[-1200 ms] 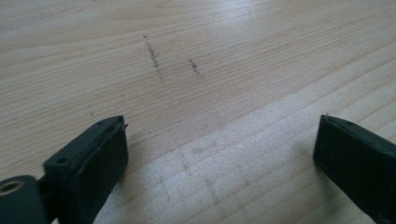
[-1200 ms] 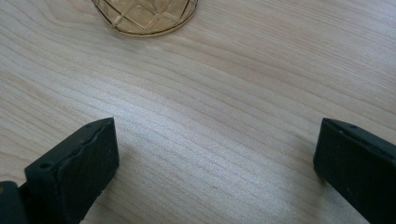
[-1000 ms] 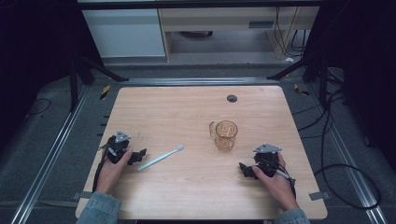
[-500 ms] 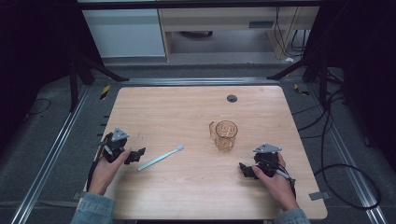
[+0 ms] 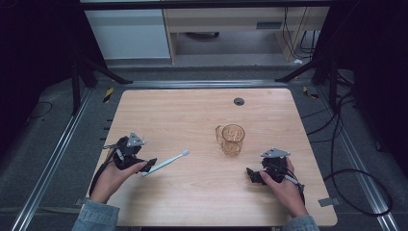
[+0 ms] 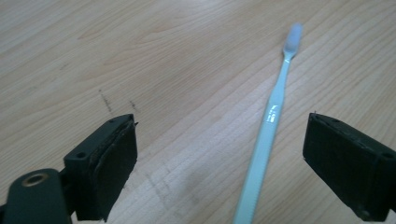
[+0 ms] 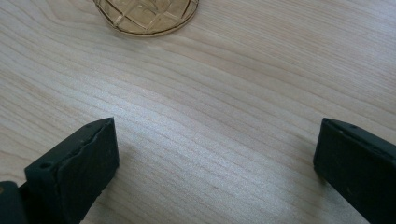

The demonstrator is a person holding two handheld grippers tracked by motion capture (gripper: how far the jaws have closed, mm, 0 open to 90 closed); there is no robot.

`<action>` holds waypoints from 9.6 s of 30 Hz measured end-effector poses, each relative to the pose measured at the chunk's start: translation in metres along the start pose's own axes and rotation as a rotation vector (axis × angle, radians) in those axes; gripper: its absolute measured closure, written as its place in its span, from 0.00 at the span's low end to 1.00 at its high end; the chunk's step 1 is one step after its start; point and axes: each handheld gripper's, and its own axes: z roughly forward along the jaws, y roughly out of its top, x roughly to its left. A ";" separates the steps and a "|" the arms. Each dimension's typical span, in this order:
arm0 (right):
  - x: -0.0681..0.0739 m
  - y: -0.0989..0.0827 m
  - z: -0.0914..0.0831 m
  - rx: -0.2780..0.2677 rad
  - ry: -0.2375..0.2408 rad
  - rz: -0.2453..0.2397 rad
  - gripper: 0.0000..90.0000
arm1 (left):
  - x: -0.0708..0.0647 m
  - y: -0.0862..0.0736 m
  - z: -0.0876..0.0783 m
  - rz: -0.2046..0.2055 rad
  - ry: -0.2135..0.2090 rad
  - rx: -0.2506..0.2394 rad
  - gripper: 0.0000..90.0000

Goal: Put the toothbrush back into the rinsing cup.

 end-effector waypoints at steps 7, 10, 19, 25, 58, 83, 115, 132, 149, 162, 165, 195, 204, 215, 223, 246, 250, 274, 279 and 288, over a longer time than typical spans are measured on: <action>0.000 0.000 0.000 0.000 0.000 0.000 0.00 | -0.012 0.006 0.000 0.042 -0.017 0.053 0.25; 0.000 0.000 0.000 0.000 0.000 0.000 0.00 | -0.016 0.007 0.001 0.056 -0.029 0.082 0.30; 0.000 0.000 0.000 0.000 0.000 0.000 0.00 | -0.022 0.025 0.007 0.096 -0.096 0.212 0.48; 0.000 0.000 0.000 0.000 0.000 -0.001 0.00 | -0.021 0.046 0.010 0.142 -0.123 0.292 0.56; 0.000 0.000 0.000 0.000 0.003 -0.002 0.00 | -0.031 0.102 0.061 0.257 -0.185 0.610 0.72; 0.000 0.000 0.000 0.001 0.006 -0.008 0.00 | -0.036 0.099 0.105 0.266 -0.200 0.714 0.76; 0.000 0.000 0.000 0.002 0.007 -0.009 0.00 | -0.034 0.095 0.112 0.250 -0.230 0.732 0.86; 0.000 0.000 0.000 0.001 0.014 -0.010 0.00 | -0.031 0.107 0.096 0.242 -0.210 0.659 0.88; 0.000 0.000 0.000 0.000 0.016 -0.015 0.00 | -0.036 0.132 0.072 0.232 -0.198 0.524 0.88; 0.000 0.000 0.000 0.000 0.019 -0.017 0.00 | -0.037 0.147 0.057 0.201 -0.199 0.406 0.88; 0.000 0.000 0.000 0.001 0.021 -0.019 0.00 | -0.039 0.151 0.055 0.192 -0.204 0.368 0.88; 0.000 0.000 0.000 0.000 0.019 -0.021 0.01 | -0.055 0.178 0.047 0.081 -0.182 0.006 0.88; 0.000 0.000 0.000 0.000 0.019 -0.023 0.01 | -0.063 0.188 0.043 0.069 -0.134 -0.092 0.88; 0.000 0.000 0.000 0.001 0.020 -0.021 0.01 | -0.071 0.201 0.029 0.058 -0.088 -0.248 0.88; 0.000 0.000 0.000 0.000 0.022 -0.018 0.01 | -0.075 0.199 0.023 0.005 -0.055 -0.397 0.88; -0.002 0.001 0.000 0.001 0.011 -0.010 0.00 | -0.093 0.187 0.022 -0.034 0.041 -0.680 0.88; -0.002 0.001 0.000 0.002 0.010 -0.010 0.00 | -0.093 0.182 0.025 -0.050 0.052 -0.702 0.88; -0.002 0.000 0.000 0.001 0.016 -0.016 0.00 | -0.111 0.171 0.056 -0.058 -0.014 -0.778 0.88; -0.003 0.000 0.000 0.001 0.019 -0.019 0.00 | -0.109 0.169 0.060 -0.074 -0.037 -0.808 0.88; -0.003 0.000 0.000 0.000 0.019 -0.019 0.01 | -0.107 0.165 0.070 -0.114 -0.071 -0.830 0.88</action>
